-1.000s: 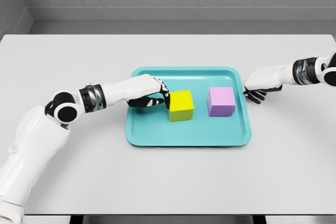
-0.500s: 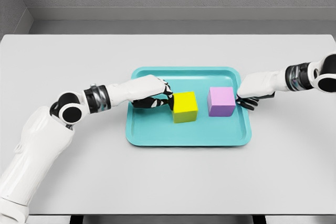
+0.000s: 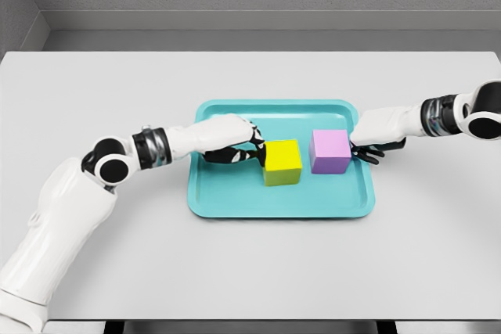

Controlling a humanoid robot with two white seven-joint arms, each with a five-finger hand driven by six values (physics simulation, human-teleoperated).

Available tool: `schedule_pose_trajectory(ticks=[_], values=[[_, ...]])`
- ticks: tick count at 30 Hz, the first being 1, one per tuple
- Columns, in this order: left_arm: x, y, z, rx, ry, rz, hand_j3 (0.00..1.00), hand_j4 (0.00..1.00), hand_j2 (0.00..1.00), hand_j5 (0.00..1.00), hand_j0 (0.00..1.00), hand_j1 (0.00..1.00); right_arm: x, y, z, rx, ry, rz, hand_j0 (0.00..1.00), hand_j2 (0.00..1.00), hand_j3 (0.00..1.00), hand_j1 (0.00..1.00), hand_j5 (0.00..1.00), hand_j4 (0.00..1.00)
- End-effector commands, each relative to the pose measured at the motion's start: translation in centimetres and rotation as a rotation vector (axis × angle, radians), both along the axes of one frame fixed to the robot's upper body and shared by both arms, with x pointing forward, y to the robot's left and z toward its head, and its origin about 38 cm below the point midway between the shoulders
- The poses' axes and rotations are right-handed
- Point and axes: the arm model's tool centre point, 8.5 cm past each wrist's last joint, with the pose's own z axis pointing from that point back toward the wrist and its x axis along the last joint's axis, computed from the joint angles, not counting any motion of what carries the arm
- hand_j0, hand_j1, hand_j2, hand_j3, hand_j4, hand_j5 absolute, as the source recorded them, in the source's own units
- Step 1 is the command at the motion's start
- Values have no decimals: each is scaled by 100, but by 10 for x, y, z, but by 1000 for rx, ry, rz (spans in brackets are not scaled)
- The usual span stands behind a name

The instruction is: Push two cubes

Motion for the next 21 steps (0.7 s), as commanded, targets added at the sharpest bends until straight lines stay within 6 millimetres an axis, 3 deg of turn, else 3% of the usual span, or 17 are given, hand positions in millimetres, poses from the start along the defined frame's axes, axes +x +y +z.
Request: schedule_pose_trajectory(ticks=[1, 5, 9, 21], values=[[0, 11, -2, 50, -20, -4, 49, 49, 49, 49, 49, 49, -6, 7, -2, 18, 33, 36, 11, 11, 11, 11, 11, 11], [-6, 10, 7, 26, -39, -20, 49, 49, 49, 49, 49, 49, -6, 6, -2, 28, 39, 31, 12, 12, 12, 12, 12, 12], [-16, 27, 23, 20, -72, -36, 49, 49, 49, 49, 49, 49, -8, 13, 1, 41, 38, 50, 11, 11, 11, 11, 11, 11], [-21, 21, 7, 25, -35, -42, 49, 49, 49, 49, 49, 49, -8, 15, 2, 49, 39, 51, 12, 12, 12, 12, 12, 12]])
